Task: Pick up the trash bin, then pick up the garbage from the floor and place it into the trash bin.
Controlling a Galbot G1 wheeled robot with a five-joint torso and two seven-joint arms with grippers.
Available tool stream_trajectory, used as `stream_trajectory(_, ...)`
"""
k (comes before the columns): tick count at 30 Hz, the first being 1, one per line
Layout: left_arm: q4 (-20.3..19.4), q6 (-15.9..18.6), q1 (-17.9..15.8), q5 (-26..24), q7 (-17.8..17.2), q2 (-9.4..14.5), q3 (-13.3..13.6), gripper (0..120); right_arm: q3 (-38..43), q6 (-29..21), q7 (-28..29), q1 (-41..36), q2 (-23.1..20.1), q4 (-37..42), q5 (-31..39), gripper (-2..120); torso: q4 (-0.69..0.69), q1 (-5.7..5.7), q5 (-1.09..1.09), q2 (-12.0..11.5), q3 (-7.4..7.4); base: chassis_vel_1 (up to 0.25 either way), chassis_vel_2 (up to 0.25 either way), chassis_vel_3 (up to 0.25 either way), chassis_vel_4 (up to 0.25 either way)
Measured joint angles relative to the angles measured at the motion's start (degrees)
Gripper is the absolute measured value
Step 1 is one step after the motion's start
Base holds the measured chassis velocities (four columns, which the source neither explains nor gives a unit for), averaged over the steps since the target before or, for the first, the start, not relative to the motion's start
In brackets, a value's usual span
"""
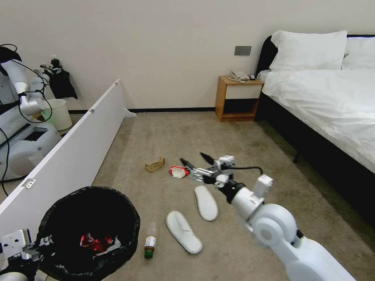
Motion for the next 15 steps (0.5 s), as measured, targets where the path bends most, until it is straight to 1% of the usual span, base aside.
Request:
stream_trajectory(1,0.0,0.0,0.3,0.2,0.0,-0.1,-0.3,2,2.4,-0.4,1.8,-2.6,-0.2,1.0,-1.9,100,0.01,0.0,0.0,0.0,0.0,0.0,0.0,0.0,0.0)
stream_trajectory(2,0.0,0.0,0.3,0.6,0.1,-0.2,-0.6,2,4.0,-0.8,2.8,-4.4,-0.3,1.6,-2.9,100,0.0,0.0,0.0,0.0,0.0,0.0,0.0,0.0,0.0)
stream_trajectory(3,0.0,0.0,0.3,0.6,0.1,-0.2,-0.6,2,4.0,-0.8,2.8,-4.4,-0.3,1.6,-2.9,100,0.0,0.0,0.0,0.0,0.0,0.0,0.0,0.0,0.0)
stream_trajectory(5,0.0,0.0,0.4,0.9,0.1,-0.6,-1.3,2,7.9,-1.7,4.7,-8.9,-0.2,2.8,-6.3,100,-0.01,0.0,0.01,0.0,0.0,0.0,0.0,0.0,0.0)
stream_trajectory(6,0.0,0.0,0.4,0.9,0.1,-0.6,-1.3,2,7.9,-1.7,4.7,-8.9,-0.2,2.8,-6.3,100,-0.01,0.0,0.01,0.0,0.0,0.0,0.0,0.0,0.0)
stream_trajectory(7,0.0,0.0,0.4,0.9,0.2,-0.9,-1.5,2,10.3,-2.7,5.6,-11.8,0.2,3.2,-9.1,100,0.0,0.0,0.0,0.0,0.0,0.0,0.0,0.0,0.0)
stream_trajectory(8,0.0,0.0,0.5,1.1,0.2,-1.2,-1.5,2,12.5,-3.4,6.0,-14.2,0.8,3.4,-11.4,100,-0.02,0.0,0.0,0.0,0.0,0.0,0.0,0.0,0.0)
stream_trajectory(9,0.0,0.0,0.5,1.1,0.2,-1.2,-1.5,2,12.5,-3.4,6.0,-14.2,0.8,3.4,-11.4,100,-0.02,0.0,0.0,0.0,0.0,0.0,0.0,0.0,0.0)
stream_trajectory(11,0.0,0.0,0.5,1.2,0.2,-1.6,-1.6,2,16.3,-4.4,6.1,-17.9,2.3,4.2,-14.0,100,-0.01,0.0,0.01,0.0,0.0,0.0,0.0,0.0,0.0)
stream_trajectory(12,0.0,0.0,0.5,1.2,0.2,-1.6,-1.6,2,16.3,-4.4,6.1,-17.9,2.3,4.2,-14.0,100,-0.01,0.0,0.01,0.0,0.0,0.0,0.0,0.0,0.0)
stream_trajectory(13,0.0,0.0,0.5,1.3,0.3,-1.5,-1.6,2,18.6,-5.2,6.1,-19.8,2.8,4.8,-15.0,100,0.01,0.0,0.0,0.0,0.0,0.0,0.0,0.0,0.0)
stream_trajectory(15,0.0,0.0,0.2,1.3,0.3,-1.0,-2.2,2,22.5,-5.4,4.8,-23.0,2.7,6.2,-15.2,100,-0.01,0.0,0.0,0.0,0.0,0.0,0.0,0.0,0.0)
